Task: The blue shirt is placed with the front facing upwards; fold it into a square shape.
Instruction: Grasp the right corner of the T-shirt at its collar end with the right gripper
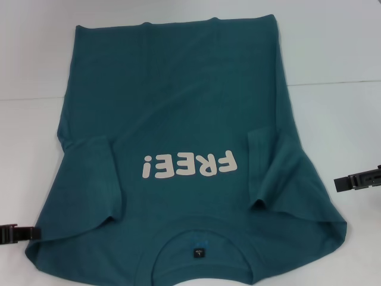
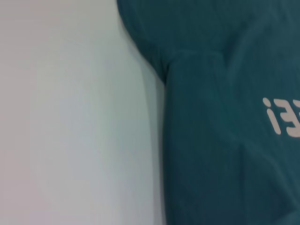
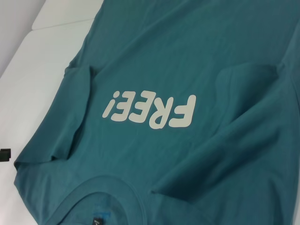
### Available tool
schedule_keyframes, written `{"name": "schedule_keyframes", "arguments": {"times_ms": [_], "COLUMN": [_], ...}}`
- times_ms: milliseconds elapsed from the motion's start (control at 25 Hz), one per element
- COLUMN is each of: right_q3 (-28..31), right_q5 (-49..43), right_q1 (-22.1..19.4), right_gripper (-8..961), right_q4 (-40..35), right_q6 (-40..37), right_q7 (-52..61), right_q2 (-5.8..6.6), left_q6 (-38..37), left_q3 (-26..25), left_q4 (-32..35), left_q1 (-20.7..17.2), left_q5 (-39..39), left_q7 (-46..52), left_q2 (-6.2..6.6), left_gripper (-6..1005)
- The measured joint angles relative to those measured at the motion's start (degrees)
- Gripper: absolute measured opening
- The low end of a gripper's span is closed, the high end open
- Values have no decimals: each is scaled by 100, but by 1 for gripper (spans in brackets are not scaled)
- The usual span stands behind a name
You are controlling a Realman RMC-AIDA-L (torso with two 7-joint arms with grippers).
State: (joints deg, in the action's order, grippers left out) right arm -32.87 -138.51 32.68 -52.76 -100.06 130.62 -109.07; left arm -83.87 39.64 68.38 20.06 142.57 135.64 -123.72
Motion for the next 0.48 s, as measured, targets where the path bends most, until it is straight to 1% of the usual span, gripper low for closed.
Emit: {"name": "schedule_keyframes", "arguments": {"times_ms": [160, 360, 480], "right_q3": [1, 0, 1], "right_q5": [0, 0, 0], "right_q1": [2, 21, 28], "right_gripper": [817, 817, 817], "right_q4": [-3, -2, -1], "right_q6": [-28, -61, -76], "right_q7": [-1, -1, -1], "right_q2": [-4, -19, -22], "left_q6": [84, 189, 245], "left_q3": [25, 66, 67], "left_q4": [-64, -96, -138], "left_q1": [5, 37, 44], "left_q5": [177, 388, 414], "left_q7": [4, 6, 6], "left_q2": [3, -8, -9], "left_gripper": [282, 516, 620]}}
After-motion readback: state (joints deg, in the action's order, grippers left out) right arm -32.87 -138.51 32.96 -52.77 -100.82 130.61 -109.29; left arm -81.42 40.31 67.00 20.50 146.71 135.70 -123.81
